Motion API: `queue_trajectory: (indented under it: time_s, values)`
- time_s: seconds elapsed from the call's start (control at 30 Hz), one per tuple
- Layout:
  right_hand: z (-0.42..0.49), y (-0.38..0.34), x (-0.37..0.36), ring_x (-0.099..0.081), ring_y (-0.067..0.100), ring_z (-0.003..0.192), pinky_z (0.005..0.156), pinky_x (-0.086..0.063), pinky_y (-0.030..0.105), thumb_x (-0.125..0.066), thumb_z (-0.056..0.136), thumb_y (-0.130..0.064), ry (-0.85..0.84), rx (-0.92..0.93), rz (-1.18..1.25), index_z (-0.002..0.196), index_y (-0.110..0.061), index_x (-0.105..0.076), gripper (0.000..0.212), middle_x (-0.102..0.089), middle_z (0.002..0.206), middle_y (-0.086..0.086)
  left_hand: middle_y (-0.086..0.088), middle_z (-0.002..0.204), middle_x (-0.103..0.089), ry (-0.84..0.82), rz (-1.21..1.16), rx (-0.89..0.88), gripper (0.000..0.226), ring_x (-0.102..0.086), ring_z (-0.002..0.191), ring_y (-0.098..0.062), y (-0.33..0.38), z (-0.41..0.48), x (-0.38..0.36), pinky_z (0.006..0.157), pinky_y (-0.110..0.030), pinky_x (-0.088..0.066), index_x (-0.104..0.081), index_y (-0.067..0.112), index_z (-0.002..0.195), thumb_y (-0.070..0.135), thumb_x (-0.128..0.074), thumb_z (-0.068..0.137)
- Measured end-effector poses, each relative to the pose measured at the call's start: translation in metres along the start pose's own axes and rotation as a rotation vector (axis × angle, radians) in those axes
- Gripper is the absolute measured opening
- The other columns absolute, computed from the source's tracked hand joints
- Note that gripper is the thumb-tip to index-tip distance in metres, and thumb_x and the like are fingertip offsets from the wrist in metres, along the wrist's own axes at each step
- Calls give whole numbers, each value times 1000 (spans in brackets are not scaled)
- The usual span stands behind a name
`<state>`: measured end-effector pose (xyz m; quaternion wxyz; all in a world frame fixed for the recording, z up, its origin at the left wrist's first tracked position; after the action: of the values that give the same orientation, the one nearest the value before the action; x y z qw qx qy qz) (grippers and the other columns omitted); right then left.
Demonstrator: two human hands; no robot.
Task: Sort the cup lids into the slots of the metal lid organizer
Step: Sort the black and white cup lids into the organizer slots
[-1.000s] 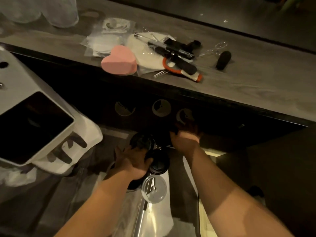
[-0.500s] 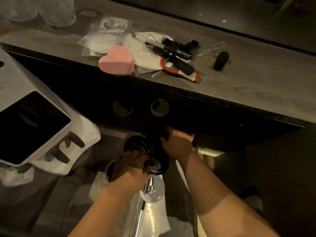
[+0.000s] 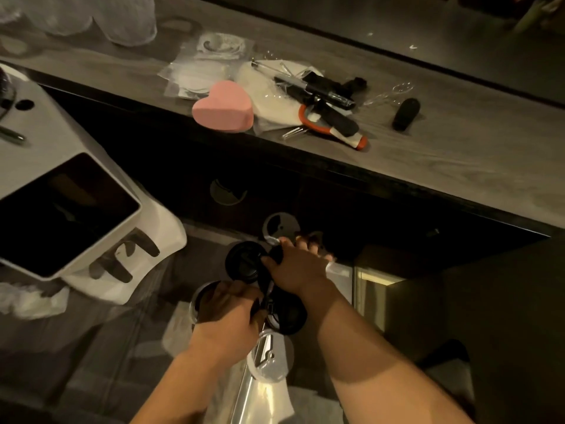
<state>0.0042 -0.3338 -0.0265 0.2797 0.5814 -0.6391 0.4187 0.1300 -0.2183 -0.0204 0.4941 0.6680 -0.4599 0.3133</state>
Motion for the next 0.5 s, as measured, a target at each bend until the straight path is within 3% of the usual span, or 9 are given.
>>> queue_trajectory:
  time_s: [0.07,0.17,0.27,0.33,0.43,0.5]
  values:
    - [-12,1,-7,-24,38,143,110,-17,69,-43,91,-66,35,20,-39,149,-32,-33,68,-31,157,9,4,113,-63,6,9,-1,32,-56,112,-26,1,-6,-4,97,-41,-45,-62,33,109,50,-47,87]
    - [1,-18,6,-37,37,135,109,-28,58,-50,92,-55,120,45,2,146,-27,-38,62,-43,148,9,-2,111,-66,85,-5,-4,33,-61,108,-32,-4,-16,-5,94,-49,-51,-67,27,110,45,-57,84]
    - [17,-59,21,-44,35,133,107,-36,47,-49,96,-48,77,154,153,144,-26,-41,53,-47,145,9,-1,131,-60,139,-62,-73,41,-52,126,-30,-2,-26,-1,107,-52,-41,-62,28,125,46,-55,89]
    - [43,-89,24,-27,34,145,115,-24,46,-44,100,-47,-19,188,199,151,-27,-32,56,-31,158,8,3,138,-56,144,-80,-95,39,-45,135,-27,-2,-31,1,113,-52,-35,-62,32,124,47,-53,89]
    - [88,-127,18,8,37,150,116,0,66,-41,93,-62,42,235,103,155,-42,-7,73,5,166,0,7,137,-57,142,-96,-48,33,-46,136,-24,-6,-36,3,109,-56,-38,-65,39,117,49,-54,87]
    - [111,-137,9,12,39,150,114,-2,69,-39,89,-70,33,264,75,154,-44,-1,80,11,165,-1,5,129,-64,151,-123,-32,35,-55,129,-28,-10,-40,2,98,-60,-48,-69,38,110,50,-56,80]
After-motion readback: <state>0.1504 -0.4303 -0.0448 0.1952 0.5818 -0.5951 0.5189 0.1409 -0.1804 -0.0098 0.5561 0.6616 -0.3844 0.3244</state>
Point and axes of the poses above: each hand's wrist, its own z-axis towards the middle knuckle, its own x-axis out of the back of the hand, y = z × x, the point moved 6 cm from there along z, towards the middle knuckle
